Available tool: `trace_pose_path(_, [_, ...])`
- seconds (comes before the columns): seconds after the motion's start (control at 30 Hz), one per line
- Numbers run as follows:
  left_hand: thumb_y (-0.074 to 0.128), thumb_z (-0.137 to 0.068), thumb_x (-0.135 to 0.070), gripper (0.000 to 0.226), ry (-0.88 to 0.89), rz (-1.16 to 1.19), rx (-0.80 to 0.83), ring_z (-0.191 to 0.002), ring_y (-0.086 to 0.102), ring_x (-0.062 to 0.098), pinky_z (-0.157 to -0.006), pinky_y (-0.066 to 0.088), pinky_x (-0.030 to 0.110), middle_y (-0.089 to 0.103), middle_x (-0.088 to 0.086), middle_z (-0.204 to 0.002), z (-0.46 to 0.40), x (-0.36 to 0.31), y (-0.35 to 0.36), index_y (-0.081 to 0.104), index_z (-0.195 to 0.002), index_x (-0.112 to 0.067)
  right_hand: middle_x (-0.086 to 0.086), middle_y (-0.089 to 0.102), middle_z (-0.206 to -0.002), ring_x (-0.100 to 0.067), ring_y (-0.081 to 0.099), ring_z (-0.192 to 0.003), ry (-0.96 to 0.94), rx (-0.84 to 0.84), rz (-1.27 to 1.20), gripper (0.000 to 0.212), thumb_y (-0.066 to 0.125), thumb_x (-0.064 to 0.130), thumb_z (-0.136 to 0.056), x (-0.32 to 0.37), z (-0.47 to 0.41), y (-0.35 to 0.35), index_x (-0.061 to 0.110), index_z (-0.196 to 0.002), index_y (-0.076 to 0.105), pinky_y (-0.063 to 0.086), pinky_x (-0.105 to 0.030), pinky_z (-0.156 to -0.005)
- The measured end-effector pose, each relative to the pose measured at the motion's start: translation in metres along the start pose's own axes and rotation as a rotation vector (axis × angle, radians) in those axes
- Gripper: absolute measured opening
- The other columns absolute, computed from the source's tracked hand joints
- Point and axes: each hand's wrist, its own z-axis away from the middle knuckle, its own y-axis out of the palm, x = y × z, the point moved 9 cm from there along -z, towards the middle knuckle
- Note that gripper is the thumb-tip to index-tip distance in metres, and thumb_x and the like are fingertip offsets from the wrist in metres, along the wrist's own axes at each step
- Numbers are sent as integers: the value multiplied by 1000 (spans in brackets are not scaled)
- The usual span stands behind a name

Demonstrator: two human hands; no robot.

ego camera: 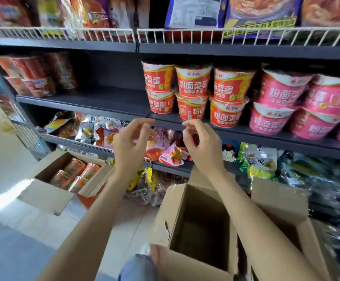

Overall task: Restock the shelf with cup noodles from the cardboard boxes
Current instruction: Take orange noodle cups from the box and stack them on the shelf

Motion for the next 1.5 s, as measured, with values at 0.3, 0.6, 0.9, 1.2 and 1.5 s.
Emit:
trace_pose_path(0.3, [62,-85,-23,13,-691,-77,292,-90,68,15,-87,54,40,73,-5,-94,134,115,29,72,-92,-27,11,61,-108,12,56,-91,561,345,-276,29,58,16,-93,-88,151,20,18,-122,56,42,-2,-77])
trace_pose_path(0.6, [59,-91,-13,26,-1009,-429,494,-98,65,15,-90,49,32,70,-8,-108,190,241,-45,68,-113,-23,0,65,-110,-19,62,-100,822,967,18,24,57,19,-92,-141,210,162,18,-116,61,50,-33,-87])
trace_pose_path(0.9, [55,-93,-22,24,-1129,-548,532,-99,64,8,-82,49,27,71,-11,-105,134,290,-180,64,-114,-29,-1,61,-121,-21,57,-107,799,1353,177,30,52,22,-93,-49,180,293,19,-122,57,44,-29,-83])
trace_pose_path(1.2, [55,-92,-25,23,-1124,-616,412,-100,65,9,-82,48,25,71,-10,-104,69,373,-286,65,-112,-27,-3,64,-115,-24,58,-103,607,1240,149,27,51,18,-92,15,122,450,19,-118,60,39,-26,-72])
trace_pose_path(1.5, [56,-94,-27,28,-1065,-592,268,-102,61,8,-81,45,22,66,-7,-115,17,448,-325,58,-122,-24,-6,64,-110,-24,60,-99,545,1176,32,25,54,24,-93,27,86,573,16,-116,60,49,-32,-77])
